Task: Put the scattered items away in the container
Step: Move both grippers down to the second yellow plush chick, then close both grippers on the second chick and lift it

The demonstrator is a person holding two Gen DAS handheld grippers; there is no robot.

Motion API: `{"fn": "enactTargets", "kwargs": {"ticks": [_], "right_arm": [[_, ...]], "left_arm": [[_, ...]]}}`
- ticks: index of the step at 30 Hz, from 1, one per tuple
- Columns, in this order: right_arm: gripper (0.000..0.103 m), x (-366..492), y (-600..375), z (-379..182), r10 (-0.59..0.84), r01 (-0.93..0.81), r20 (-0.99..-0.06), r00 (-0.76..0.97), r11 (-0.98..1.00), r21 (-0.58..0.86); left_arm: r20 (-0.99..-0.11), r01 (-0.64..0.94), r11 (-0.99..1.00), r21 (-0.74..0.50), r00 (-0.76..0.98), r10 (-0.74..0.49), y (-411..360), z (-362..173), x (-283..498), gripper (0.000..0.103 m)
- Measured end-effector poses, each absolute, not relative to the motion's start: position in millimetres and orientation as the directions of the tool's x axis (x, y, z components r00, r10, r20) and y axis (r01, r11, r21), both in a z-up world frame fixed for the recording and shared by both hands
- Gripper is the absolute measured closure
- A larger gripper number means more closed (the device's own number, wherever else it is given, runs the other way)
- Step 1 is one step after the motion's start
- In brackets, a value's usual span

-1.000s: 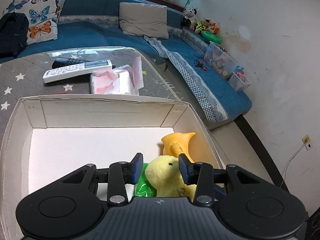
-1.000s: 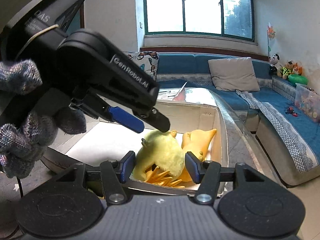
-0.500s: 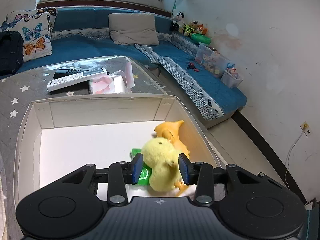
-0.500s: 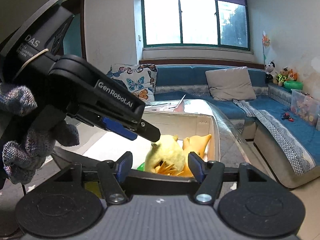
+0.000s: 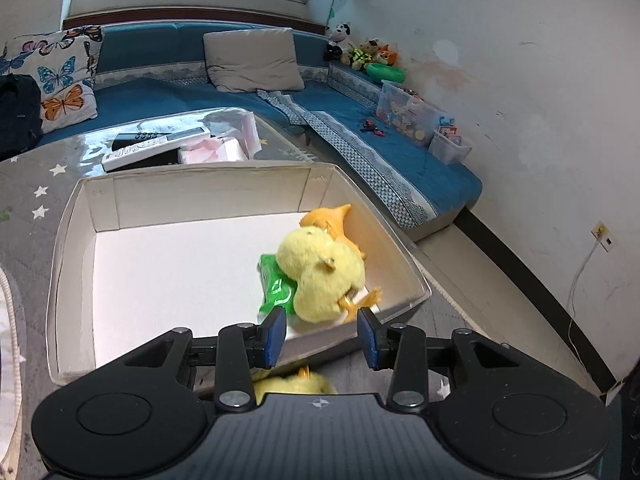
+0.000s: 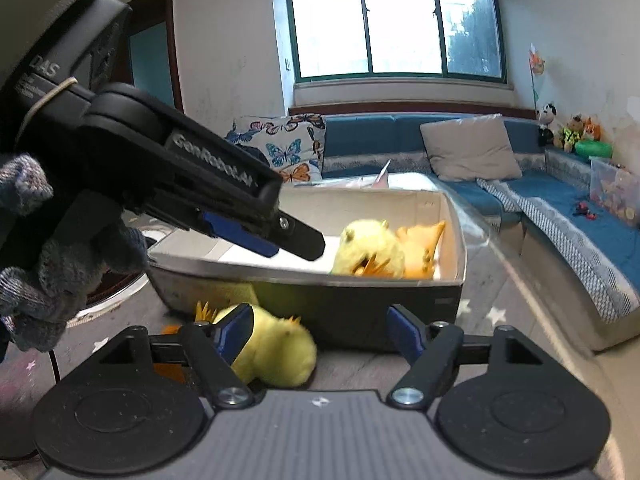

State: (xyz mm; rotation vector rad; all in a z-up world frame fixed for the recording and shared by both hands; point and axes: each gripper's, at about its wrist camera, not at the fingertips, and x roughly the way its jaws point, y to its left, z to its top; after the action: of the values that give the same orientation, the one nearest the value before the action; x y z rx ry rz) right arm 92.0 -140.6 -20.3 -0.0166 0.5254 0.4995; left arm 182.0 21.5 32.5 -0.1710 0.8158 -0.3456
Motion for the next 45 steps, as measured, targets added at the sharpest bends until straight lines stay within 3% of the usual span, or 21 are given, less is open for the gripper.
{"fn": "enactTargets", "kwargs": {"ticks": [17,24,45], "right_arm": [[0.016,87,-113,-39,0.492,-0.501,-0.532,0.689,0.854,0.142],[0.016,96,-100,-50,0.494,-0.499,-0.555,0.669,0.852,0.156],[0.029,99,-93,-62,0.503,-0.522,-0.577,0.644,0.839,0.150]], "left_arm": [[-0.697,0.240,0.925,-0.296,0.607,-0.381,45,23,155,0.061],[-0.712,0.201,0.928,-0.313,0.598,-0.369,55,13,155,0.061],[-0.749,0.236,0.933,-0.270,0.558,-0.358,45,-3,162,0.062]]}}
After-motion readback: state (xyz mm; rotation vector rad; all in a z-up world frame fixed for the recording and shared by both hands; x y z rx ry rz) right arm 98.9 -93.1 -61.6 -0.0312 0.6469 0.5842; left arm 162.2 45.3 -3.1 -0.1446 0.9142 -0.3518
